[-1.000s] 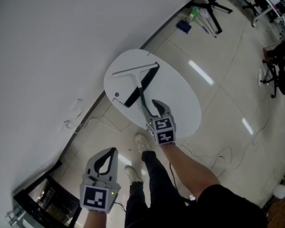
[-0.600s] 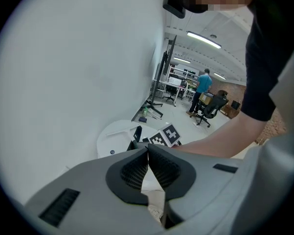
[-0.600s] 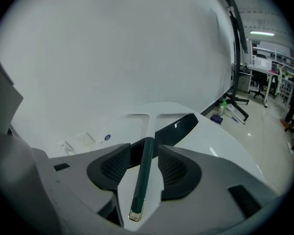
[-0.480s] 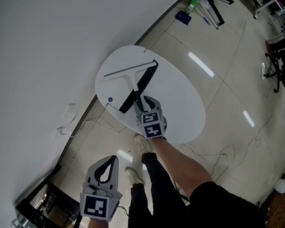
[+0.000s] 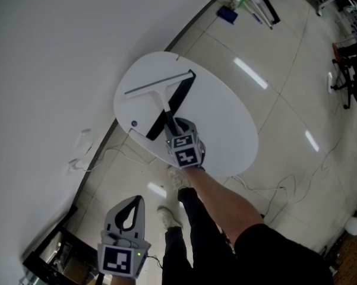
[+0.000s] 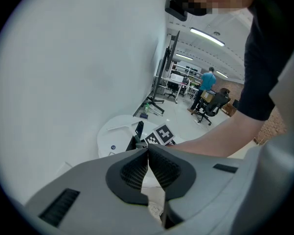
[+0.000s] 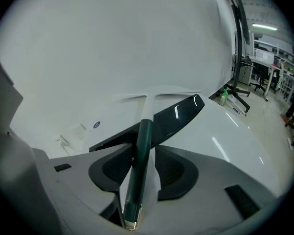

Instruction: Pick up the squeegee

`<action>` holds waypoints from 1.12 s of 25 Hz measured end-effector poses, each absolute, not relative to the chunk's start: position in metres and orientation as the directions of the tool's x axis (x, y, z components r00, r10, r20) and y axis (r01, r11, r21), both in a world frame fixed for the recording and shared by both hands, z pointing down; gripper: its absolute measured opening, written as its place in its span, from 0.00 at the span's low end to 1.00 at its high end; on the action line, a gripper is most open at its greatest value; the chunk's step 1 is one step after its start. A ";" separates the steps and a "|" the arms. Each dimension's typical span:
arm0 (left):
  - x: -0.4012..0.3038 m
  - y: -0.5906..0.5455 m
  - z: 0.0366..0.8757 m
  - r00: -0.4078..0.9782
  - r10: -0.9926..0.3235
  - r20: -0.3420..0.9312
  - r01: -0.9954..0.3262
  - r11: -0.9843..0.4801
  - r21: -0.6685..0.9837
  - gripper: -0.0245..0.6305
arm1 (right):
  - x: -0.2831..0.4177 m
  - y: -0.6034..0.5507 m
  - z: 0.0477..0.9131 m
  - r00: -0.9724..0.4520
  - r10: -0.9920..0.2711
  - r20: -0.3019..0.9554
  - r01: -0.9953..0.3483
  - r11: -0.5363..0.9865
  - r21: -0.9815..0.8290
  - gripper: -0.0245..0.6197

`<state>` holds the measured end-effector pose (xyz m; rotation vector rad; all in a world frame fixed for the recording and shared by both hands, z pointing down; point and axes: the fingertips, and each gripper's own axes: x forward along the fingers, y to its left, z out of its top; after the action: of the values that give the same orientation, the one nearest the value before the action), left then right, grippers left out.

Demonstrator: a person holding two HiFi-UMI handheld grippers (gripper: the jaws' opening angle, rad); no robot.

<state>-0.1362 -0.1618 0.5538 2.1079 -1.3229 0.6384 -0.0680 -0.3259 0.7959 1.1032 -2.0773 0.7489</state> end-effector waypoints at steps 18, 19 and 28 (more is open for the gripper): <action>-0.141 -0.160 0.551 0.400 -0.645 0.651 -0.910 -0.364 0.198 0.04 | -0.059 -0.332 0.781 -0.429 -0.520 0.738 -0.872 0.453 -0.187 0.19; -0.142 -0.160 0.551 0.400 -0.646 0.651 -0.910 -0.365 0.197 0.04 | -0.058 -0.332 0.777 -0.433 -0.525 0.733 -0.871 0.454 -0.189 0.19; -0.144 -0.151 0.531 0.408 -0.669 0.622 -0.905 -0.388 0.177 0.04 | -0.047 -0.327 0.738 -0.458 -0.565 0.687 -0.864 0.466 -0.193 0.19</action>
<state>-0.1442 -0.1510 0.5312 2.1739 -1.3363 0.6327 -0.0471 -0.3273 0.7384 1.1836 -2.1753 0.7246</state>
